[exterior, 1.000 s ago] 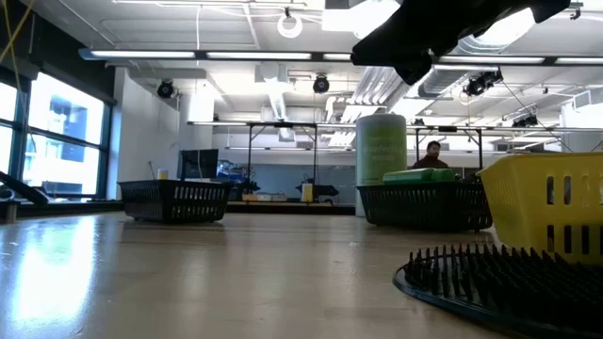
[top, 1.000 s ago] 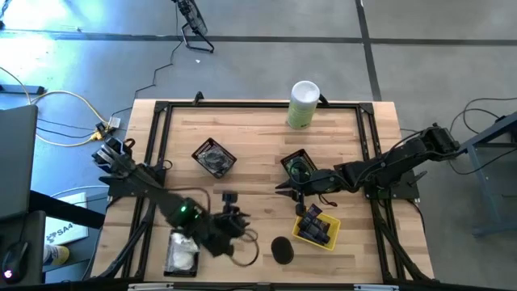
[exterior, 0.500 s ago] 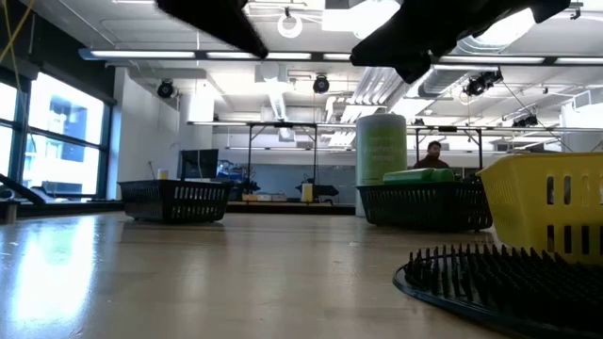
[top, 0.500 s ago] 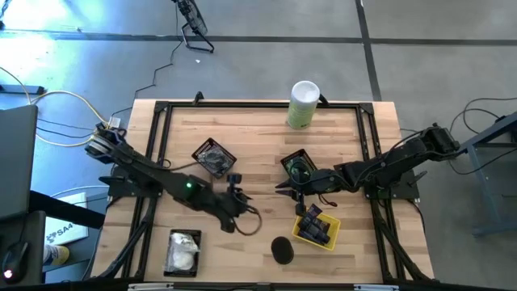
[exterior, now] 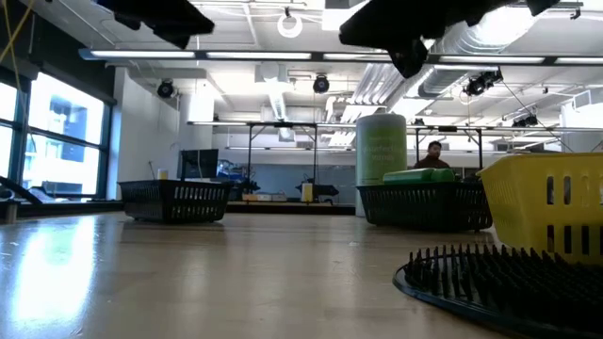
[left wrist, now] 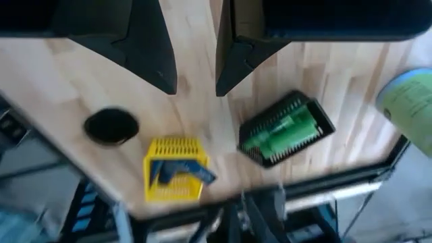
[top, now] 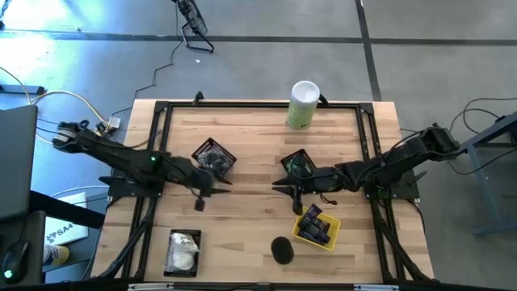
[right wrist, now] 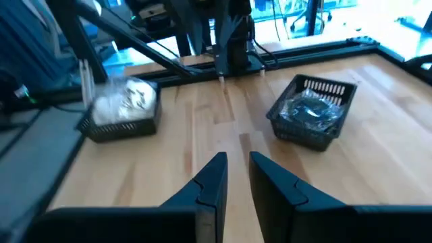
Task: Pick & Place Travel size toiletries
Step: Adjust the yellow bin
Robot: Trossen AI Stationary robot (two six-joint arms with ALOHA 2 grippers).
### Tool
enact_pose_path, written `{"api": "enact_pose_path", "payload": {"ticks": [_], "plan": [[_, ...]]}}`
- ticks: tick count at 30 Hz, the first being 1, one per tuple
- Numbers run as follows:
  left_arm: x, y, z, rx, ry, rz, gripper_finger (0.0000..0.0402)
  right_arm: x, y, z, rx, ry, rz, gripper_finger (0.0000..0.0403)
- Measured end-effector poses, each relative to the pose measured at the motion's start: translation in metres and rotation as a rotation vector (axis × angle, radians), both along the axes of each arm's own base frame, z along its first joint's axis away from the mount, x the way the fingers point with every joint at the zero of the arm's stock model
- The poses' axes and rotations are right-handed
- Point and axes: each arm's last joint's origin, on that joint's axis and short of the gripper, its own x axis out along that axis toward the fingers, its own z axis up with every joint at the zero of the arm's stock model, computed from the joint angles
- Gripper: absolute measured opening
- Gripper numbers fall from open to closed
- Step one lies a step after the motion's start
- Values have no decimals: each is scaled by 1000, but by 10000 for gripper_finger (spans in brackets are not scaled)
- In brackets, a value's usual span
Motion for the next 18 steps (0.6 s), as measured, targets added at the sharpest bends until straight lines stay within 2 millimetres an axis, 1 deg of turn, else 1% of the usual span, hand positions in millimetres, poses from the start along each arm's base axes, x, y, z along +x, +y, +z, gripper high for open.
{"api": "enact_pose_path", "payload": {"ticks": [2, 5, 9, 12, 16, 18], "plan": [[-12, 7, 3, -26, -40, -19, 100, 2, 2, 7, 46, 7, -7, 53], [-28, 15, 7, -53, -94, -36, 100, 6, 8, 23, 99, 47, 9, 43], [-45, 20, 6, -71, -135, -51, 100, 9, 19, 40, 88, 107, 9, 20], [-55, 22, 4, -90, -162, -51, 100, 13, 28, 50, 105, 106, -21, 6], [-66, 24, 5, -137, -194, -45, 100, 19, 41, 55, 246, 108, -76, 3], [-70, 25, 5, -140, -192, -44, 100, 20, 49, 52, 321, 120, -107, 3]]}}
